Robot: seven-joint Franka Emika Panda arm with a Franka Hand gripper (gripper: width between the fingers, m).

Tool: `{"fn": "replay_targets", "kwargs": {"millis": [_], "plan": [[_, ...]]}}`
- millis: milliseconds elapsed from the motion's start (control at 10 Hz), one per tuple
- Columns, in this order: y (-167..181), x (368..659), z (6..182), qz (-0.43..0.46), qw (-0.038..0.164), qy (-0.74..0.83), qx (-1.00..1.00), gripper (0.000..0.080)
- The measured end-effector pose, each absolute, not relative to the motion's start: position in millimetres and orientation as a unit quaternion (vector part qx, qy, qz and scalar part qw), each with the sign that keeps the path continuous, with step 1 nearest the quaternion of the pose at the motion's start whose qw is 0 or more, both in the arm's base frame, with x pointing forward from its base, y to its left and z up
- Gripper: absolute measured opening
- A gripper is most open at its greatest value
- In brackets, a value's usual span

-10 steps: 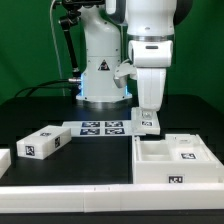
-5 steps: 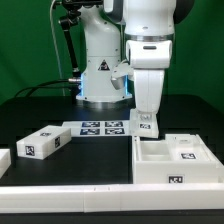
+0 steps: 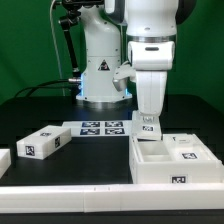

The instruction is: Assemble cabinet

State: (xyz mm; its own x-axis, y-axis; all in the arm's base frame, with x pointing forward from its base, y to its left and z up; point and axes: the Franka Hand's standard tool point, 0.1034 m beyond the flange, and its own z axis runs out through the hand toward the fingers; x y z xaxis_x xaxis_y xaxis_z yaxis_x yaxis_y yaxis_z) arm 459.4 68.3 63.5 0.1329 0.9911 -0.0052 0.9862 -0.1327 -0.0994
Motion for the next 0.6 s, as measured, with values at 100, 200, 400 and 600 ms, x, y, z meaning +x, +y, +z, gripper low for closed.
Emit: {"fn": "replay_targets", "kwargs": {"millis": [100, 200, 400, 600], "plan": [[70.1, 458.7, 63.1, 0.035, 0.036, -0.656, -0.753, 0.0070], [71.3, 458.1, 62.1, 0.036, 0.037, -0.656, -0.753, 0.0070], [69.9, 459.8, 61.3, 0.035, 0.037, -0.660, -0.749, 0.0070], [69.6, 459.8, 61.3, 0.035, 0.037, -0.659, -0.750, 0.0070]]}}
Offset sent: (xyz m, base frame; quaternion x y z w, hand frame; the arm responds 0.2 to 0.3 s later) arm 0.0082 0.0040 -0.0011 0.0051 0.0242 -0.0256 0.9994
